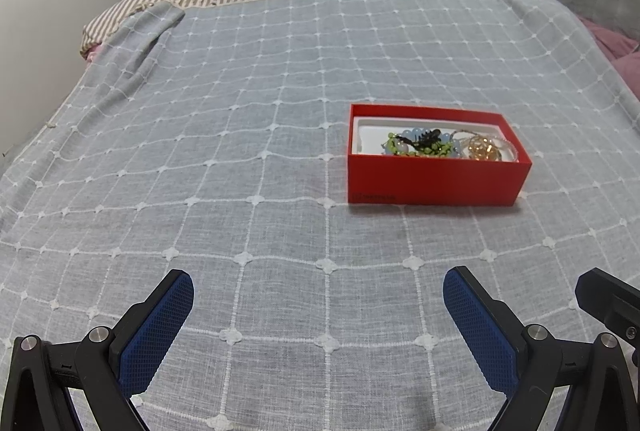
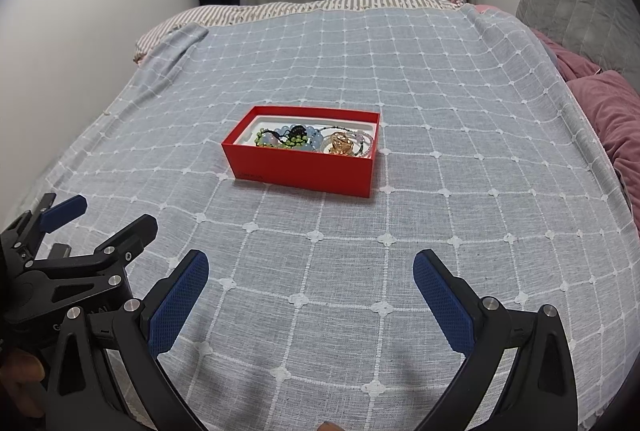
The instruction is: Organize jewelry
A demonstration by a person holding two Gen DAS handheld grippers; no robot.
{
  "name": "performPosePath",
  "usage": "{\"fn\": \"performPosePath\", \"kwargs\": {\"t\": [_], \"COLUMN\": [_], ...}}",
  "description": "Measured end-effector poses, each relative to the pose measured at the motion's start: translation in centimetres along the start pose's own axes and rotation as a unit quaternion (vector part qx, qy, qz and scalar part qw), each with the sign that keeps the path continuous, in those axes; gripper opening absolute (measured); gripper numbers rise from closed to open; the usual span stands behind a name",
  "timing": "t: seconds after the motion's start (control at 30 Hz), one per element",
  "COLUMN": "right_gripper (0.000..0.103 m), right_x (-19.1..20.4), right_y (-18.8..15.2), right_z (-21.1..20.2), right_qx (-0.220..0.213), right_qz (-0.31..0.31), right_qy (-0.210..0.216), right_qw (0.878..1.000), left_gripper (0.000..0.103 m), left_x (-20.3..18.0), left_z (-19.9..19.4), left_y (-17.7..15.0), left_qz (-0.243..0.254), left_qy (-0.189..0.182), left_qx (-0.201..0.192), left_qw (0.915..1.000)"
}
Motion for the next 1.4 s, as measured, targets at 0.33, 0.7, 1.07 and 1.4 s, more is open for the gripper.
{"fn": "performPosePath", "kwargs": {"t": [0.33,0.7,1.07,1.4], "right_gripper": [0.103,0.103,0.103,0.103], "right_x": [0.04,0.06,0.14,0.26], "right_y": [-0.01,-0.09,-0.15,-0.24], "right_z": [0.08,0.16,0.22,0.33], "right_qx": [0.002,0.004,0.005,0.006], "right_qz": [0.002,0.003,0.003,0.005], "right_qy": [0.000,0.001,0.002,0.003], "right_qw": [1.000,1.000,1.000,1.000], "left_gripper": [0.102,0.102,0.102,0.102], "left_x": [0.02,-0.02,-0.14,-0.33], "left_z": [0.02,0.02,-0.02,-0.03], "left_y": [0.01,-0.02,-0.07,-0.08], "left_qz": [-0.001,0.001,0.001,0.001], "left_qy": [0.000,-0.002,-0.003,-0.003], "left_qx": [0.001,0.001,0.001,0.001], "left_qw": [1.0000,1.0000,1.0000,1.0000]}}
Point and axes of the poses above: each gripper's, at about its wrist camera, not at the fingertips, and z roughly the way its jaws point, x to its left, y to its top, the point moved 3 cm from there along z, roughly the way its jaws point, and after that the axes turned 7 degrees about -z, right-handed, at the moved point
